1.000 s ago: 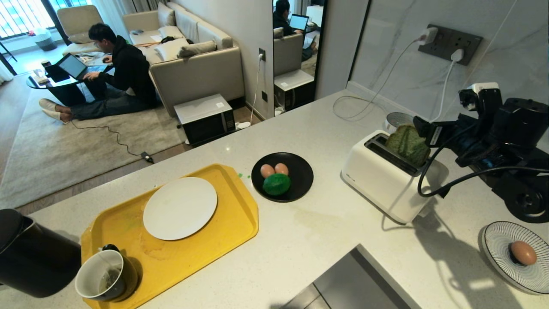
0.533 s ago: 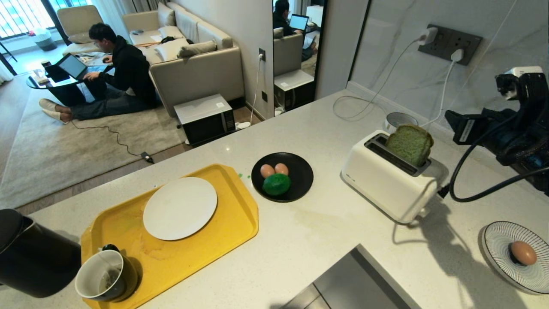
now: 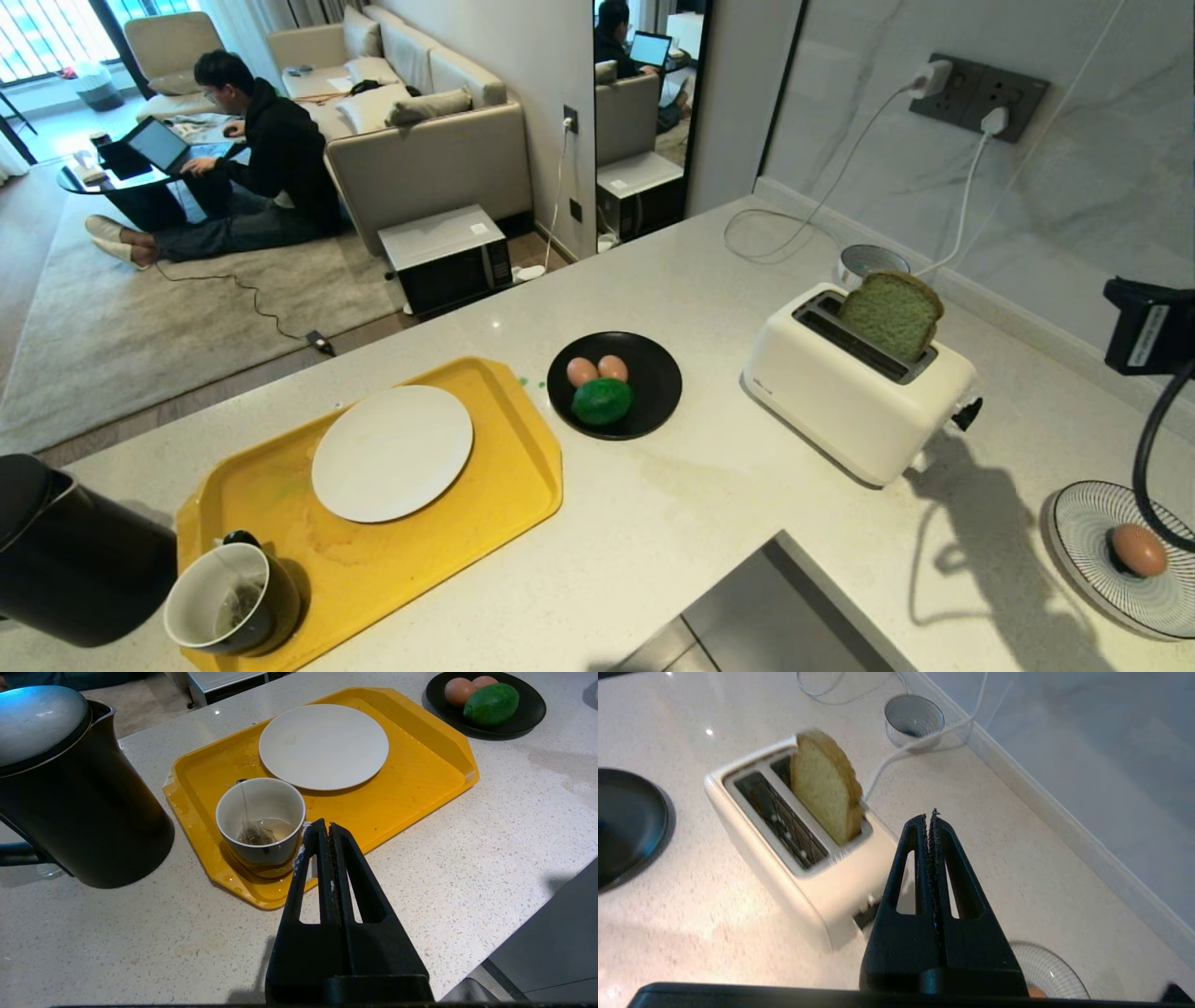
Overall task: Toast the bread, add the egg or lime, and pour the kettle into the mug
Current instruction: Use a bread toaster
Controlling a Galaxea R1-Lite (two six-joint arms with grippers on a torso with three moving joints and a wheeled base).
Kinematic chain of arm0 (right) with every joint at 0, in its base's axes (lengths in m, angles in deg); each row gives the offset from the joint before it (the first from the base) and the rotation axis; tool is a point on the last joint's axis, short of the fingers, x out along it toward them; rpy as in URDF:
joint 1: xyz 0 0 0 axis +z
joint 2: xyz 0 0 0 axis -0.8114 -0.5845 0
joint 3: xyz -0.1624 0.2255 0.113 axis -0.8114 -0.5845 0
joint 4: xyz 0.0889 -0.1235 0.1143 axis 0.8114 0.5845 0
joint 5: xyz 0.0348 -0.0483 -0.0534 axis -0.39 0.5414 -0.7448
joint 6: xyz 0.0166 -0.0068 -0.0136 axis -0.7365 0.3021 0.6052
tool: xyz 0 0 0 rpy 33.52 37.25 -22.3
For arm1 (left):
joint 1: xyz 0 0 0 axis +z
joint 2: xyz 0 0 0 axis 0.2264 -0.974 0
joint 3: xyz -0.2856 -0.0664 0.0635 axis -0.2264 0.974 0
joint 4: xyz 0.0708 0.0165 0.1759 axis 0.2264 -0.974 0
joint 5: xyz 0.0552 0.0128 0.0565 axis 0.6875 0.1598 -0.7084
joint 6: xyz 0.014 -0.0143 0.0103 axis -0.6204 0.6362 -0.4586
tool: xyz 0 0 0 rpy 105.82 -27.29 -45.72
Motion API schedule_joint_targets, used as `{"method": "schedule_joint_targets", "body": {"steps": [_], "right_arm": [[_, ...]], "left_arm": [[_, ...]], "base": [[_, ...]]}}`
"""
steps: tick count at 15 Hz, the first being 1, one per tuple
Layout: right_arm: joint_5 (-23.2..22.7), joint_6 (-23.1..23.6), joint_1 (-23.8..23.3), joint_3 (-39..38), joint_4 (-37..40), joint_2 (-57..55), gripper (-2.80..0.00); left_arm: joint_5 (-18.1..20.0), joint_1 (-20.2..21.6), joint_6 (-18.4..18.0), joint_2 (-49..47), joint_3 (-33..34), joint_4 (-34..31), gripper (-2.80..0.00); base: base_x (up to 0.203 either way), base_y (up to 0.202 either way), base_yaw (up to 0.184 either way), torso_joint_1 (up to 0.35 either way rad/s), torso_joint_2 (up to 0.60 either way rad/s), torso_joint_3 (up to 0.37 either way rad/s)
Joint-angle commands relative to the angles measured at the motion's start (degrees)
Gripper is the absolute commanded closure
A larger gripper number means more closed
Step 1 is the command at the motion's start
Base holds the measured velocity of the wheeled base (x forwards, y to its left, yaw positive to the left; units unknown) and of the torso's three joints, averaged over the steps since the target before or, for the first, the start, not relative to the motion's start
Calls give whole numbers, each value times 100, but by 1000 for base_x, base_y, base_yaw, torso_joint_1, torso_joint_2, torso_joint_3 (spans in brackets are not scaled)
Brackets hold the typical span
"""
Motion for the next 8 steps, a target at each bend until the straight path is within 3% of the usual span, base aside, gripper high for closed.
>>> {"method": "schedule_joint_targets", "body": {"steps": [1,4,8], "right_arm": [[-10,-26,-278,-194,750,681,0],[-3,-40,-705,-268,1817,1033,0],[28,-11,-694,-345,2445,809,0]], "left_arm": [[-1,5,0,4,0,3,0],[-1,5,0,4,0,4,0],[-1,-3,0,4,9,0,0]], "base": [[0,0,0,0,0,0],[0,0,0,0,0,0],[0,0,0,0,0,0]]}}
